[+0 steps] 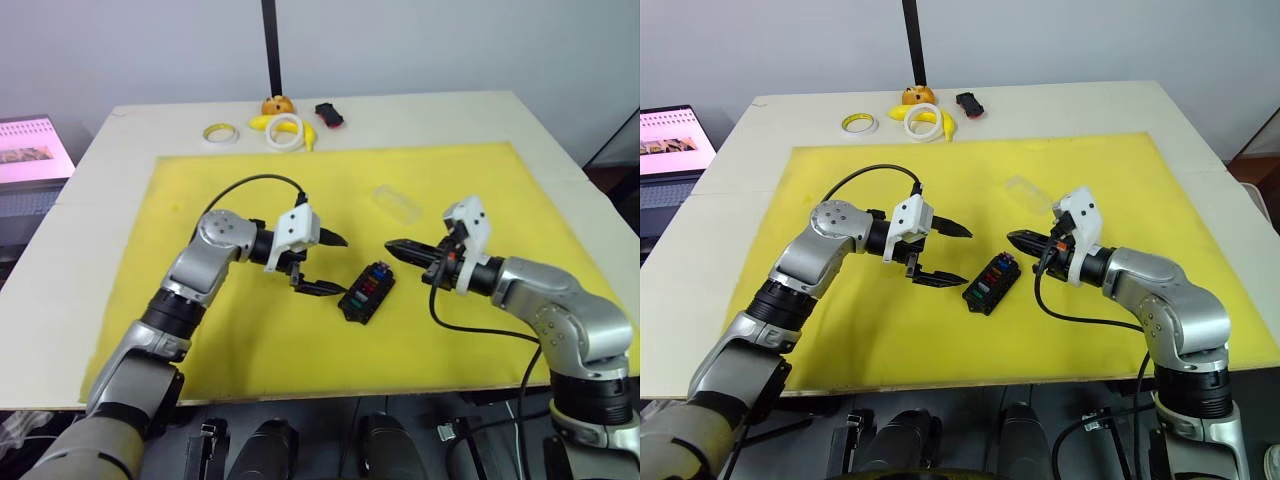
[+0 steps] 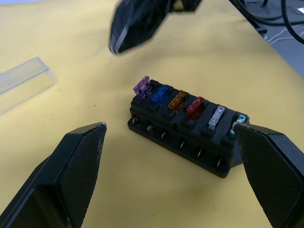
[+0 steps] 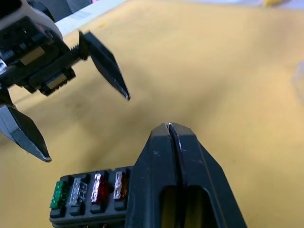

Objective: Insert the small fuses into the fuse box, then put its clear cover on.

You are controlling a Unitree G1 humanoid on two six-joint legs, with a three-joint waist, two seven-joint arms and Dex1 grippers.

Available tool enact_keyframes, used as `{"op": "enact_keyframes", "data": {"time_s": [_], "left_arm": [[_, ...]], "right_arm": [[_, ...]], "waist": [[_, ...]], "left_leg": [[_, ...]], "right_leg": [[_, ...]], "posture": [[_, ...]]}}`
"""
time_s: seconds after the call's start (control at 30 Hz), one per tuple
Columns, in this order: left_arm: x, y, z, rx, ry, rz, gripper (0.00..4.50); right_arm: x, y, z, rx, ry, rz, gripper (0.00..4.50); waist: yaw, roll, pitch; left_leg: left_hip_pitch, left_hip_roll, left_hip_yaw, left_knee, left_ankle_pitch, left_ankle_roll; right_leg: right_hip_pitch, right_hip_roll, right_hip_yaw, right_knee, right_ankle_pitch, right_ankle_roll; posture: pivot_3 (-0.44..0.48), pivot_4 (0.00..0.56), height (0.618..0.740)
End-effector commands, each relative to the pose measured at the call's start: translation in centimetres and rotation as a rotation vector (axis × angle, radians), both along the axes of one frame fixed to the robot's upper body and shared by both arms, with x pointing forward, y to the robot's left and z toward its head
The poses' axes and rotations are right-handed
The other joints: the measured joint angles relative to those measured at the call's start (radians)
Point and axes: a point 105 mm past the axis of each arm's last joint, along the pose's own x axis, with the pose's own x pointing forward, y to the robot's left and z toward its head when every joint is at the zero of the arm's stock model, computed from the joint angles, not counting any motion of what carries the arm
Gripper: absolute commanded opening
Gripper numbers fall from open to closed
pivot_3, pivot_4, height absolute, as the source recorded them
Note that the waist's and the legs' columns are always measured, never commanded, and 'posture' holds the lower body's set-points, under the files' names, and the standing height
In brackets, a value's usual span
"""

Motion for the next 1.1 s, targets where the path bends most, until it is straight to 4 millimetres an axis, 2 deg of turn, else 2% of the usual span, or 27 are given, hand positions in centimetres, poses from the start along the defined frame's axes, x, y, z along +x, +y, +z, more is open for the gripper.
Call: {"op": "enact_keyframes", "data": {"time_s": [0.03,1.1], "left_arm": [[0.1,-0.1,1.4,-0.026,-0.042,-0.006,4.50],[0.3,0.1,1.3,-0.016,-0.047,-0.002,4.50]], "right_arm": [[0.2,0.2,0.7,0.014,-0.041,-0.007,0.02],[-0.3,0.9,-1.7,-0.015,0.053,-0.007,0.02]], "waist": [[0.000,0.000,0.000],[0.000,0.000,0.000]], "left_leg": [[0.000,0.000,0.000,0.000,0.000,0.000],[0.000,0.000,0.000,0.000,0.000,0.000]], "right_leg": [[0.000,0.000,0.000,0.000,0.000,0.000],[0.000,0.000,0.000,0.000,0.000,0.000]], "posture": [[0.000,0.150,0.740],[0.000,0.150,0.740]]}}
